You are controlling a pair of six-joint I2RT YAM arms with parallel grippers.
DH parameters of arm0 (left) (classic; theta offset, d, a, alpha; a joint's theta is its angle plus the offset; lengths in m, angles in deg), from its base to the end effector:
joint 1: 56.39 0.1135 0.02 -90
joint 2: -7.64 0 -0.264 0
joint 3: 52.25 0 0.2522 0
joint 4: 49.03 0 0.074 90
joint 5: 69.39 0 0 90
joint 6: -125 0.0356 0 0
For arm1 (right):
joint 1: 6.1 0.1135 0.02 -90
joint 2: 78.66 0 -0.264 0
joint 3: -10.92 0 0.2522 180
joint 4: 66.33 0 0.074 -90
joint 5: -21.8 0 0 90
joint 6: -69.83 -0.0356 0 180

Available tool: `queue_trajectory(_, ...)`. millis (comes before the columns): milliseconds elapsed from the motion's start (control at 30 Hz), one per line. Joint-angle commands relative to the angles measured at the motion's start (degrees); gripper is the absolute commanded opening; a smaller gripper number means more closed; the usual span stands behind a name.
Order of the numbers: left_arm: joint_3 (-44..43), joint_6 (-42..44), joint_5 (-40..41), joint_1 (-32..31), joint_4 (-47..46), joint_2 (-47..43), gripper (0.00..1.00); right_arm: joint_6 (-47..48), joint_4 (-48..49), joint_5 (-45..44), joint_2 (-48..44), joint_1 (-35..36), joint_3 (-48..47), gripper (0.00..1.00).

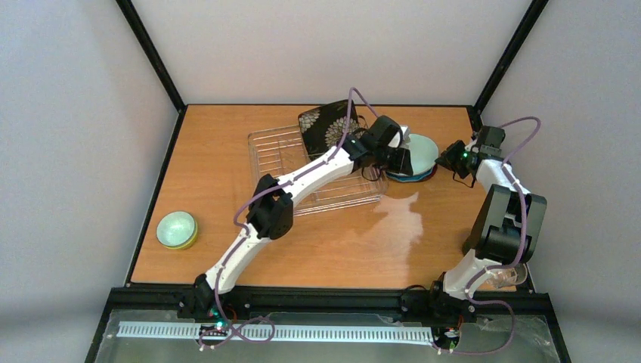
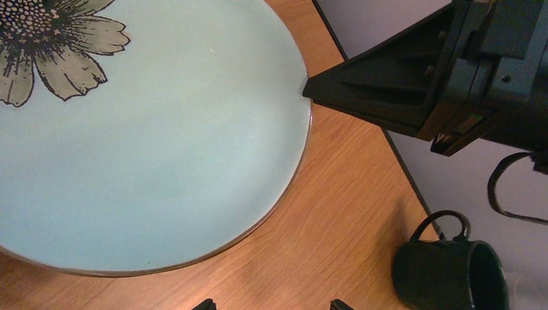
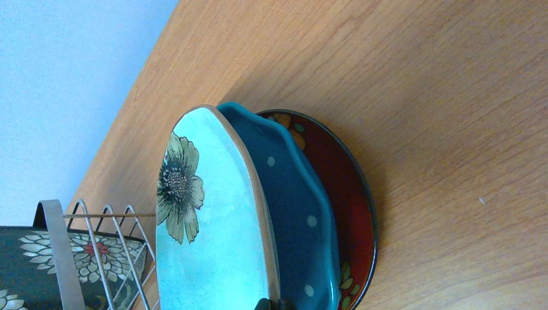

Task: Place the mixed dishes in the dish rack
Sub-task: Grab the plate from the plate, then pass from the right arm to the left

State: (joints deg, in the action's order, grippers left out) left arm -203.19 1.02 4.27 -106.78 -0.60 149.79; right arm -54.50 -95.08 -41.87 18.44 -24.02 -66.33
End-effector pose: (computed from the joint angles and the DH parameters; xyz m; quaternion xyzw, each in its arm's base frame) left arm 0.3499 -0.4386 0.2450 0.1877 0.8780 -0.3781 0.2257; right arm 0.3473 -0.0957 0.2104 0.3288 0.8533 0.2600 0.3103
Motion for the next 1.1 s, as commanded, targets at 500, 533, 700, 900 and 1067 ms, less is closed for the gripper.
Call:
queue_trajectory(500,-2.77,16.33,19.52,-4.76,1.89,1.75,1.0,1.61,-4.46,1.1,-2.49,0.99,-5.97,0.02)
queue_trajectory(533,-2.74,16.96,20.17,-4.99,1.62,1.81,1.0,1.63,-4.55,1.14,-2.5,1.03,-6.03,0.02)
queue_trajectory(700,-2.51,19.62,22.32,-5.65,-0.35,2.14,1.0,1.89,-5.59,1.29,-2.76,1.17,-6.47,0.02)
queue_trajectory(900,-2.63,22.03,23.57,-6.77,-2.69,3.07,1.0,1.98,-6.01,1.38,-3.21,1.72,-6.65,0.02)
queue_trajectory(1067,-2.38,23.9,25.42,-7.15,-3.4,4.0,1.0,2.24,-6.54,1.3,-3.17,2.23,-7.25,0.02)
